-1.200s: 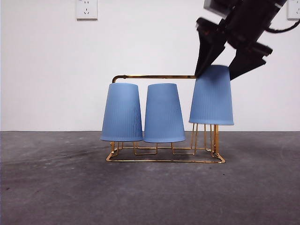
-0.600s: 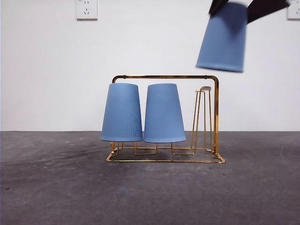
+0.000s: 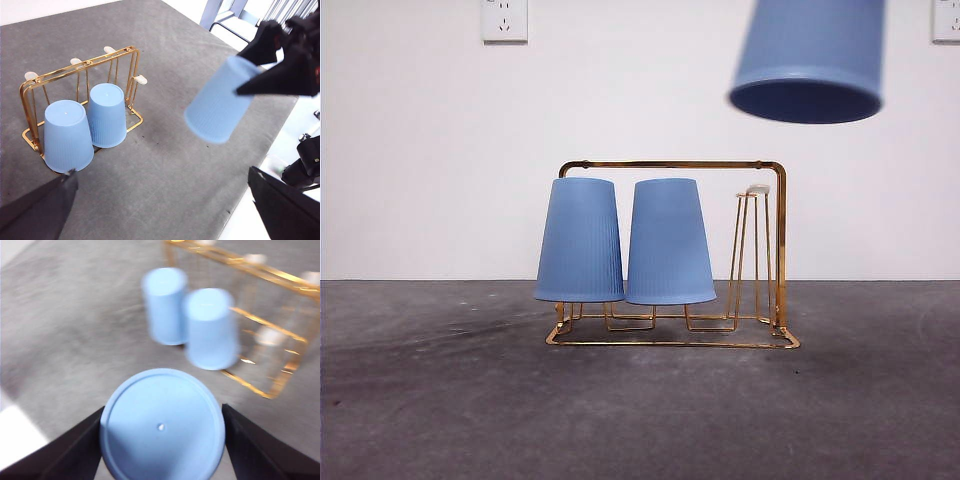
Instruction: The left arm pick up the left cup on cup holder and place it on desk, then the right arm insert the right cup into the first cup, and then the left arm insert the mid cup into the first cup
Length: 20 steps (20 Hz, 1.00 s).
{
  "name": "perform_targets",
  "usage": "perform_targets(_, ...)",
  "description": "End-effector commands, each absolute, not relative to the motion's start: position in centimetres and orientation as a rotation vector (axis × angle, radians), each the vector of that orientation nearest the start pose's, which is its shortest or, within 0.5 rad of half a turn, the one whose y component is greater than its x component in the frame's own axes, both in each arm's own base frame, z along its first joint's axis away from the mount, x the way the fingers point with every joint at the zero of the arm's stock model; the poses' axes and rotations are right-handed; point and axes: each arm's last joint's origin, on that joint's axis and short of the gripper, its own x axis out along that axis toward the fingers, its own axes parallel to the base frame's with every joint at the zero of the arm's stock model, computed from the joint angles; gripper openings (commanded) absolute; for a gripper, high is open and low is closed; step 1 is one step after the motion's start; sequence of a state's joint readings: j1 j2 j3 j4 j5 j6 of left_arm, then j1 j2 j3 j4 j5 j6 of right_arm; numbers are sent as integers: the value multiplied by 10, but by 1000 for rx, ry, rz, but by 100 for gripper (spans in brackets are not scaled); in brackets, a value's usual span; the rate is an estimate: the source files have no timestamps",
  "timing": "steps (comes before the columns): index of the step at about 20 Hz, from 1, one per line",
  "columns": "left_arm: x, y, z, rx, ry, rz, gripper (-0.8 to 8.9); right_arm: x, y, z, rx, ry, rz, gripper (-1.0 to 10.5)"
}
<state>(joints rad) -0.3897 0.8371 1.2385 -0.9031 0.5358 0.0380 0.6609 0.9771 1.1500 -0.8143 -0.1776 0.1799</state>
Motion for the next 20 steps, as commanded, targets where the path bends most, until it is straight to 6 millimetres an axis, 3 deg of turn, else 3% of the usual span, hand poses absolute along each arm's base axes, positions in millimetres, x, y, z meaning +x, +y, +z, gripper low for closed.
perform_targets(1,110,-62,411,-4,484,-930,563,135,134,355,36,706,772,265)
perform_targets(5,110,-62,411,-4,487,-929,563,133,158,317,10,710,784,265)
perform_targets(9,110,-62,411,-4,487,-929,563,142,172,294,-11,742,786,265)
perform_targets(20,110,-62,411,-5,491,-929,563,170,206,252,-93,822,780,265)
